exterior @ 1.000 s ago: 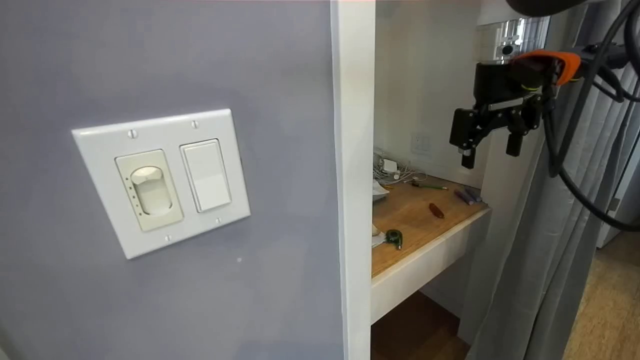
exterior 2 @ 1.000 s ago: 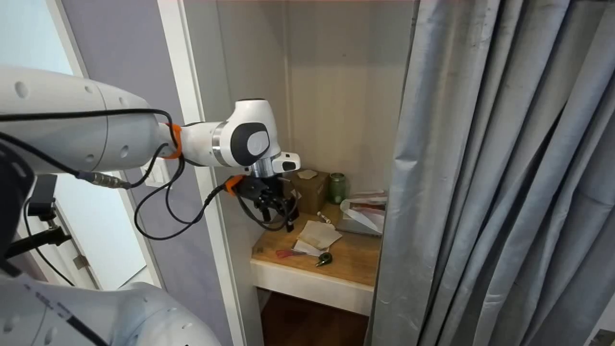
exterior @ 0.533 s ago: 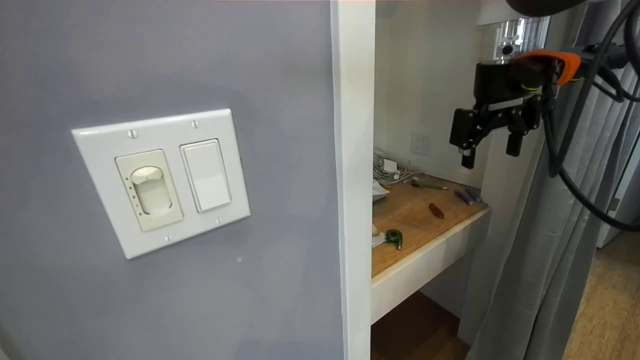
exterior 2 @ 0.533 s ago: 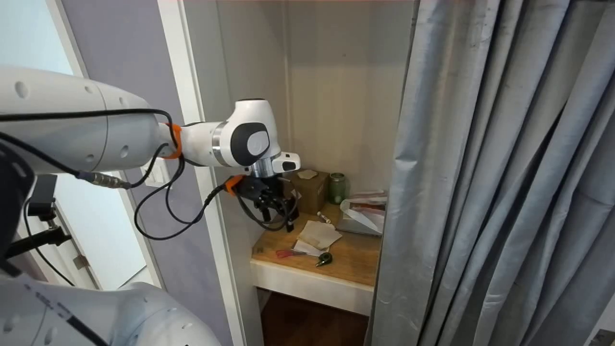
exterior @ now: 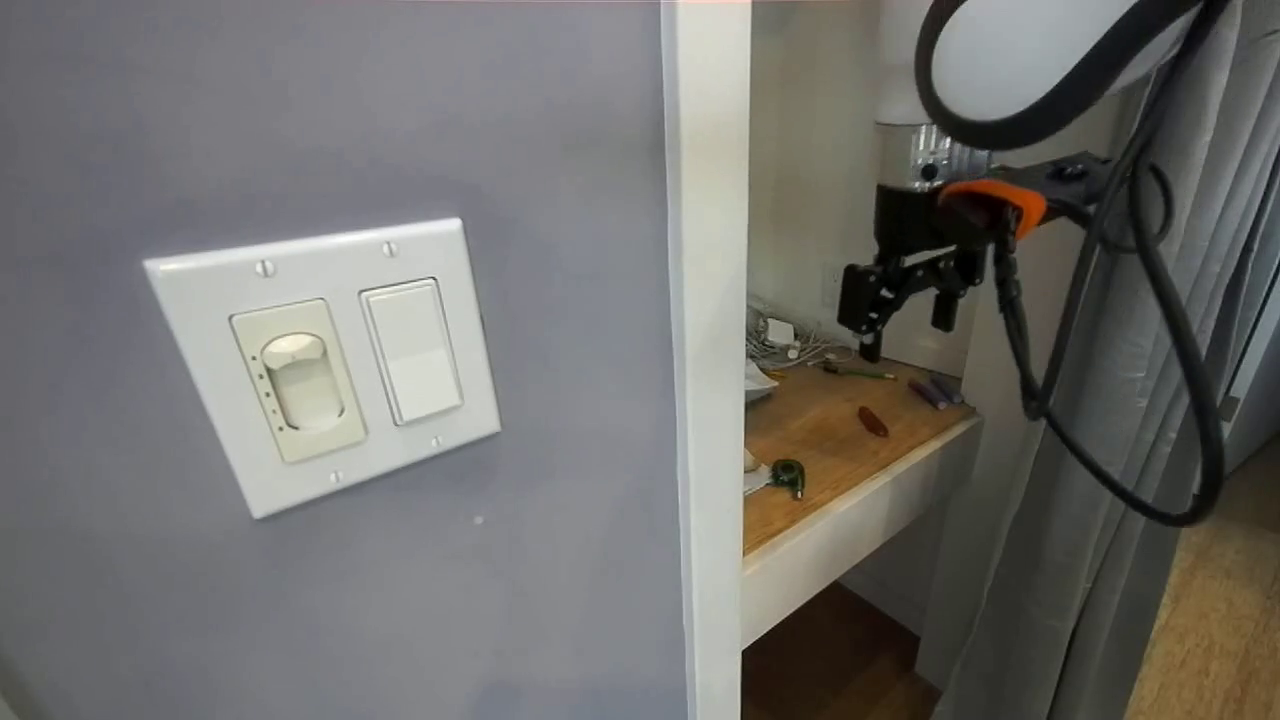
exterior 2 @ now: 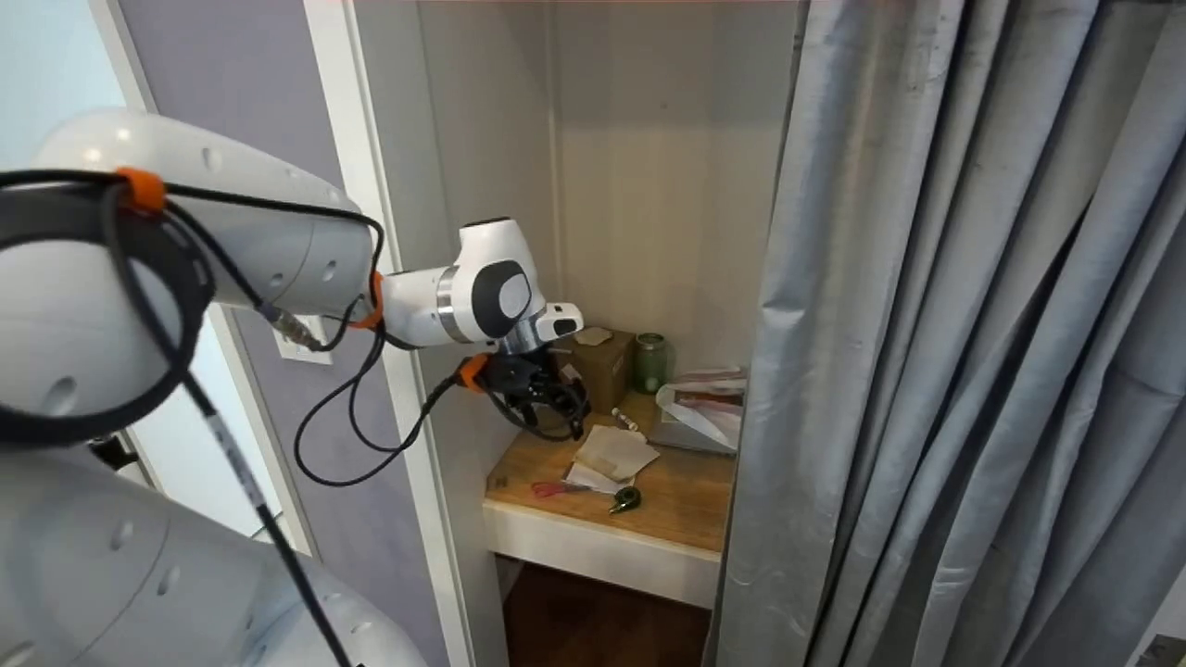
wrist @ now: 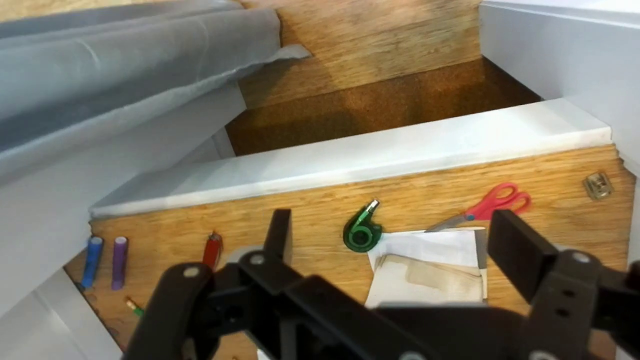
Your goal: Put the paper on the box
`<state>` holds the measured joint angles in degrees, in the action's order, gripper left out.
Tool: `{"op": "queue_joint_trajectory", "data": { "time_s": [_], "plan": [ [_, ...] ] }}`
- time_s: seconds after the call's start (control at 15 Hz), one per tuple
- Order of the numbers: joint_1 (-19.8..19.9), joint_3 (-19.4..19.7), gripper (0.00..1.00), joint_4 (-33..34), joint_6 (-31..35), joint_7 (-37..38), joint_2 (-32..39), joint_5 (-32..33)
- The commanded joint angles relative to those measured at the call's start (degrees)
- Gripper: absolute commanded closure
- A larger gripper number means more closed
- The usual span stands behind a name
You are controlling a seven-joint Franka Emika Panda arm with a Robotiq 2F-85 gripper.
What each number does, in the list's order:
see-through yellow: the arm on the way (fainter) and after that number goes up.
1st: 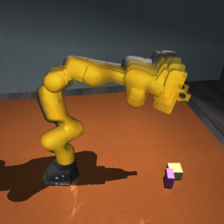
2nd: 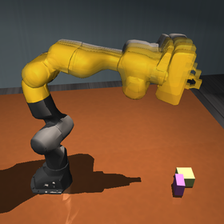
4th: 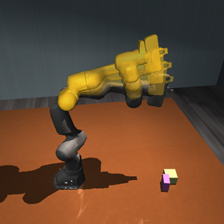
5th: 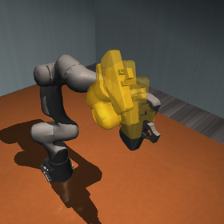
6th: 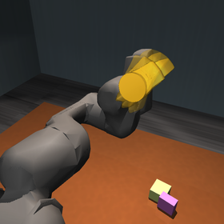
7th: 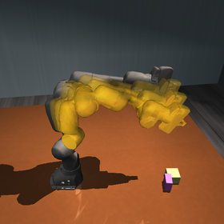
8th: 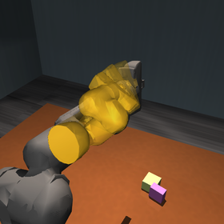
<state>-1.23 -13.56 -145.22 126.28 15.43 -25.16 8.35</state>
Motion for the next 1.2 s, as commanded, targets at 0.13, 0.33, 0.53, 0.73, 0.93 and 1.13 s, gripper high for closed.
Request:
{"op": "queue_joint_trajectory", "data": {
  "time_s": [0.13, 0.33, 0.53, 0.73, 0.93, 1.13],
  "plan": [
    [0.59, -3.33, 0.0, 8.67, 8.37, 6.61, 17.98, 12.1],
    [-1.12, -3.16, 0.0, 13.21, 10.87, 13.6, 25.57, 20.21],
    [-4.39, -0.94, 0.0, 18.39, 12.2, 19.65, 33.11, 26.98],
    [-6.87, 1.57, 0.0, 16.79, 13.0, 18.13, 31.83, 26.41],
    [-7.74, 2.44, 0.0, 19.01, 13.37, 18.53, 34.72, 27.21],
    [-7.74, 2.5, 0.0, 19.45, 13.37, 18.53, 34.79, 27.29]
  ]
}}
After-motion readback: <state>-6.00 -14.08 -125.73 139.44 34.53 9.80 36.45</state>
